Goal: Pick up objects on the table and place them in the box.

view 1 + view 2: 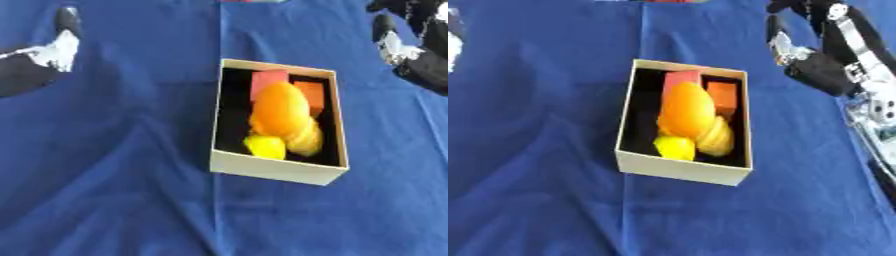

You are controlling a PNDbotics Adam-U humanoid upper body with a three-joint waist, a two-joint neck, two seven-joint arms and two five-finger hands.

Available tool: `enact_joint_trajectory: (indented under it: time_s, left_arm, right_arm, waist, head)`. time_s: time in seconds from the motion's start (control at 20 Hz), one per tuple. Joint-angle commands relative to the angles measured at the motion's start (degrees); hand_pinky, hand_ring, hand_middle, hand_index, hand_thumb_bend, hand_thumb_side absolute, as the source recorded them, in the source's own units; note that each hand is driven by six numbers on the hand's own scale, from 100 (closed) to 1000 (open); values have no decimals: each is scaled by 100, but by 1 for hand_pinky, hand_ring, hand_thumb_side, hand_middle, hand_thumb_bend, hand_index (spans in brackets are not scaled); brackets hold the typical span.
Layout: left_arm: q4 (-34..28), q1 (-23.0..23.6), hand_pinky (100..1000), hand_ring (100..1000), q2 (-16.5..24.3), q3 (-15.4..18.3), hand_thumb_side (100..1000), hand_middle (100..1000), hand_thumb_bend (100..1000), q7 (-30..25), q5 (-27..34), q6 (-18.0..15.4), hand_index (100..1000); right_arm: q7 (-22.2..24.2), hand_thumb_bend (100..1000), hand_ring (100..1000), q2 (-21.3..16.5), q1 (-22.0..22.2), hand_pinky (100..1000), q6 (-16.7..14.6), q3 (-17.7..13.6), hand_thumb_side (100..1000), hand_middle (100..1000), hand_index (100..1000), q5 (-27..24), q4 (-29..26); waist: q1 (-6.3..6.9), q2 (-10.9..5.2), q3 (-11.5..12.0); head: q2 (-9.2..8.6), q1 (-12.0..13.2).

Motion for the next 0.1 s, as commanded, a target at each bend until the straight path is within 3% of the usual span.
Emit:
enact_joint_trajectory:
  time_s: [0.05, 0.1]
  left_arm:
    - [-114, 544, 853, 786, 724, 814, 434, 748, 100, 1920, 1833, -733, 888]
    - [-114, 754, 854, 788, 880, 854, 419, 750, 100, 2569, 2348, -982, 890]
  right_arm:
    - [-38, 100, 910, -190, -43, 981, -81, -88, 470, 700, 804, -46, -84]
    - [-45, 100, 910, -187, -44, 980, -103, -87, 470, 700, 804, -60, -84]
  waist:
    - [-8, -142, -12]
    - [-17, -146, -16]
  head:
    - [15, 91]
    - [13, 113]
